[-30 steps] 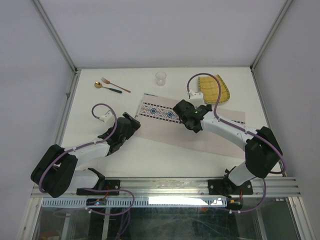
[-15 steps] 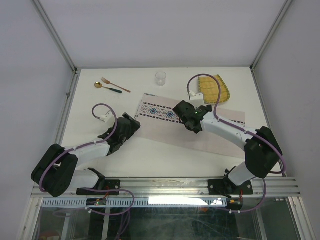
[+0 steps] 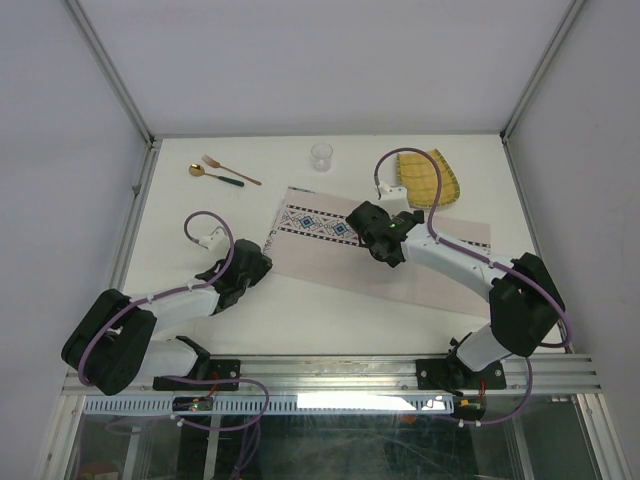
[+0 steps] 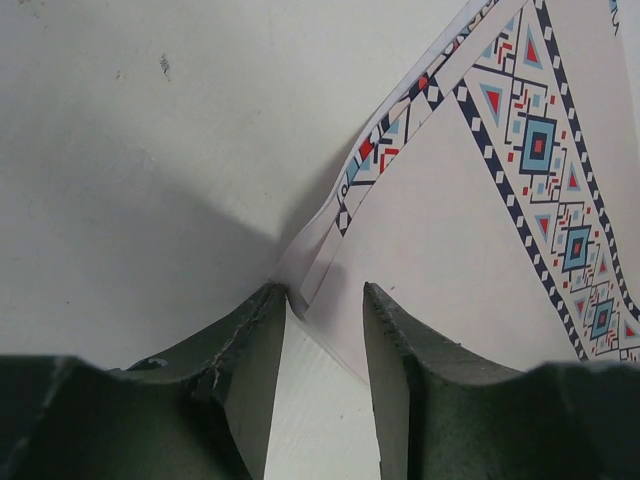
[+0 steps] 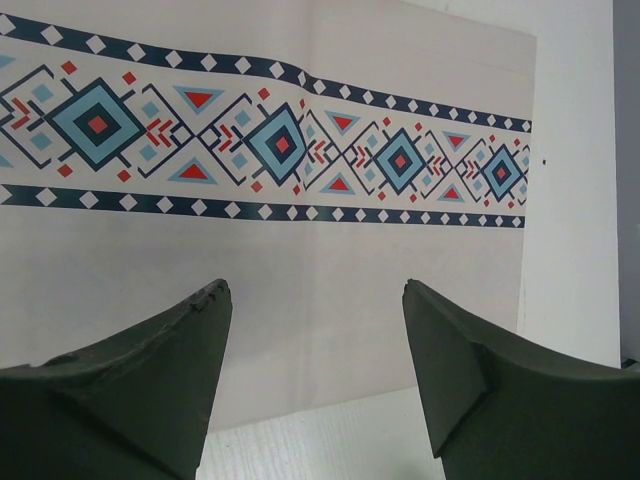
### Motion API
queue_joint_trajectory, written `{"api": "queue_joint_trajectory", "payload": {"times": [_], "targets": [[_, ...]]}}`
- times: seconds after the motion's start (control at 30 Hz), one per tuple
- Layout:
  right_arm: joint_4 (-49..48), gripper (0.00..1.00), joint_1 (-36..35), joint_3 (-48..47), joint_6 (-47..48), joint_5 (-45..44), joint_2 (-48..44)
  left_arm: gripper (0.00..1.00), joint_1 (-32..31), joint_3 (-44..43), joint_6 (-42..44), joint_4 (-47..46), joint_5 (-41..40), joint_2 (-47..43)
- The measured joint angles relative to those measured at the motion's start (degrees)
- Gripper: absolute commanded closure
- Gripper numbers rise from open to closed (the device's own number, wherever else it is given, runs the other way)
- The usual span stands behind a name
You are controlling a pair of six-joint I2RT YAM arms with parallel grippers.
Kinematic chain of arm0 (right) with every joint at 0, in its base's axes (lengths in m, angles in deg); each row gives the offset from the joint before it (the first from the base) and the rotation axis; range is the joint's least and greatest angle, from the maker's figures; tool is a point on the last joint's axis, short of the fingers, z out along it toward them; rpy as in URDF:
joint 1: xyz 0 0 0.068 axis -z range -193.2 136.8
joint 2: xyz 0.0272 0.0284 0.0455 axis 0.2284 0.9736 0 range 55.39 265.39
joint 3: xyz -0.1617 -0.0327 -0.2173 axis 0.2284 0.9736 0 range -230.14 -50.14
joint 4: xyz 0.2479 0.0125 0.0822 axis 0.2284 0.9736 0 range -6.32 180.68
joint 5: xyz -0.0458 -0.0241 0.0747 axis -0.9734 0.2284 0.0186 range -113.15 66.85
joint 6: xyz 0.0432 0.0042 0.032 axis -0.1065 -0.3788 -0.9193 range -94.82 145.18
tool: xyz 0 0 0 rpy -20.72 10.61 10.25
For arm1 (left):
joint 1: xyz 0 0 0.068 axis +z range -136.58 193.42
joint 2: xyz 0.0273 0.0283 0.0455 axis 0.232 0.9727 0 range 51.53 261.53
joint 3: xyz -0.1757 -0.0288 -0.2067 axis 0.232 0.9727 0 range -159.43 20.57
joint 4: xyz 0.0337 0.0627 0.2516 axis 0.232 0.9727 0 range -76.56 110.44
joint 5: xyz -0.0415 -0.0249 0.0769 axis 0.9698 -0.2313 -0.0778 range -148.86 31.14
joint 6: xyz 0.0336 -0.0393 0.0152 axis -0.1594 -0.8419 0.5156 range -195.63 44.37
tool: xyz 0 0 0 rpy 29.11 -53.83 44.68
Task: Set the dinner table for one person
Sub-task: Move the napkin to the center of the board.
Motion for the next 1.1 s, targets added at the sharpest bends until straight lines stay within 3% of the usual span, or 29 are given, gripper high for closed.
{"api": "queue_joint_trajectory", "payload": {"times": [0.1, 0.27, 0.5, 0.8, 1.1], "targets": [[-0.04, 0.28, 0.00, 0.17, -0.07, 0.00, -0.11, 0.63, 0.00, 0.20, 0.02, -0.04, 0.07, -0.15], [-0.04, 0.28, 0.00, 1.68, -0.26, 0.02, -0.79, 0.79, 0.00, 0.46, 0.11, 0.37, 0.11, -0.17], [-0.02, 0.28, 0.00, 1.99, -0.26, 0.04, -0.79, 0.87, 0.00, 0.61, -0.02, 1.11, -0.02, -0.17], [0.11, 0.28, 0.00, 2.29, -0.26, -0.09, -1.95, 0.97, -0.02, 0.61, -0.11, 1.44, -0.20, -0.17], [1.05, 0.26, 0.00, 2.38, -0.59, -0.94, -2.03, 1.00, -0.04, 1.27, -0.15, 4.76, -0.87, -2.95]]}}
